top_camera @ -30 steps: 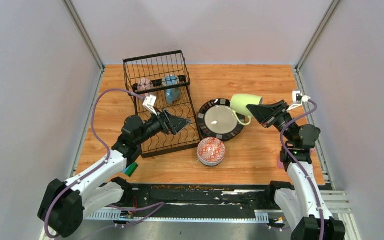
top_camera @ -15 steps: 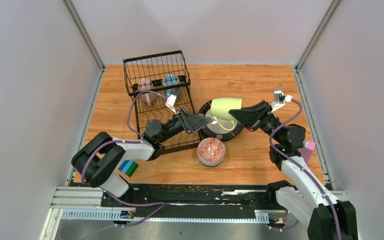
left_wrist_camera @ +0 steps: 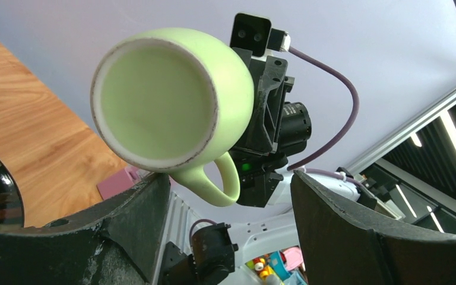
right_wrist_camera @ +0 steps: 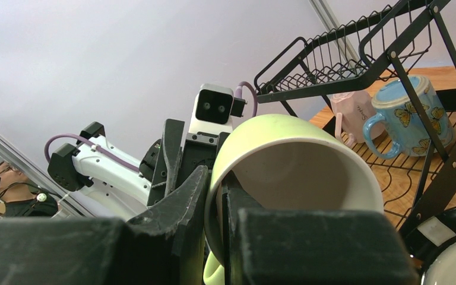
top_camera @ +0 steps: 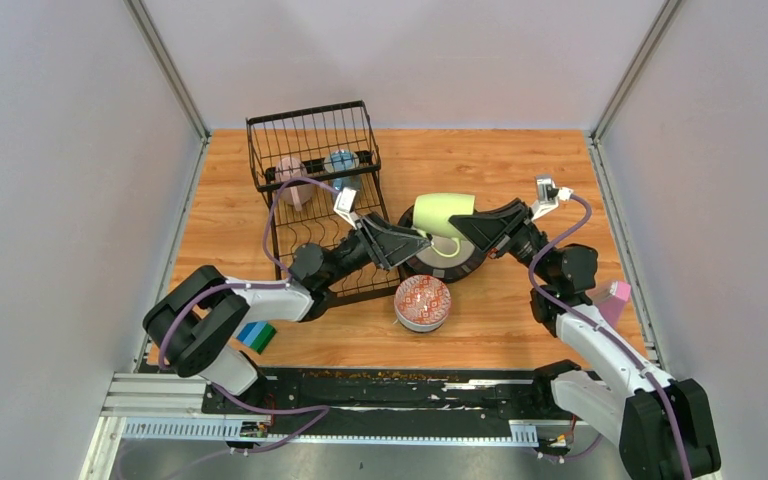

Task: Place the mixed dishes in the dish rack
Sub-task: Turn the cup upside down in the dish rack.

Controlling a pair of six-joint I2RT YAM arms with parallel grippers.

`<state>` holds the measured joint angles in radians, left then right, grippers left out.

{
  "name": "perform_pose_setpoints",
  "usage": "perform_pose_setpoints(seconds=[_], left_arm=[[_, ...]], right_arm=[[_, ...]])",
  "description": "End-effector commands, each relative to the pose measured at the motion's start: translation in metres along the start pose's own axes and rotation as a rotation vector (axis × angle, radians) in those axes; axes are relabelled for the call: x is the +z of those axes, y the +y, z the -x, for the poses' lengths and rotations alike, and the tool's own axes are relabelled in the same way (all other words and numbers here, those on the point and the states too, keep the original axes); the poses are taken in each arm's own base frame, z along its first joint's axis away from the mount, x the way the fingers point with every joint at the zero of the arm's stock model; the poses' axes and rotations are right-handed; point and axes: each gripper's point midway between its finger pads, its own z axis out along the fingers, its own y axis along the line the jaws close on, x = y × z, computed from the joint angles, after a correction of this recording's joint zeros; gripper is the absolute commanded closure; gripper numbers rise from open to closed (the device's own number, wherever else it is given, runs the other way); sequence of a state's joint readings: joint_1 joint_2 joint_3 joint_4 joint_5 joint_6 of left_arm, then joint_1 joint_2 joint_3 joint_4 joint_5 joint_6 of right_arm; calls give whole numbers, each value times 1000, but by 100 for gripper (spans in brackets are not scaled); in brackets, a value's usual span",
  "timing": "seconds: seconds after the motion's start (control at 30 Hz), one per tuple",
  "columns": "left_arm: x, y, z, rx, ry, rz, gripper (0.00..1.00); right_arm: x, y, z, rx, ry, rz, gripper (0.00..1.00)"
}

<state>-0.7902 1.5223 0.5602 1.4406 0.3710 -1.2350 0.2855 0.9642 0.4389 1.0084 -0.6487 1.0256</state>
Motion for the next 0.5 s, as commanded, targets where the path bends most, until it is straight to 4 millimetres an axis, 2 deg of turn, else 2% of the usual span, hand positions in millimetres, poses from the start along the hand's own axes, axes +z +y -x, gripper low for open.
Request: perform_pose_setpoints(seconds=[0.0, 0.27, 0.47], left_arm=[[12, -17, 7, 29, -25, -66, 20], [19, -19, 10, 39, -28, -69, 29], [20, -21, 11, 40, -28, -70, 39]], right_arm=[[12, 41, 28, -114, -92, 134, 100], [19, 45, 21, -107, -67, 162, 100], [25, 44, 13, -102, -47, 180, 100]])
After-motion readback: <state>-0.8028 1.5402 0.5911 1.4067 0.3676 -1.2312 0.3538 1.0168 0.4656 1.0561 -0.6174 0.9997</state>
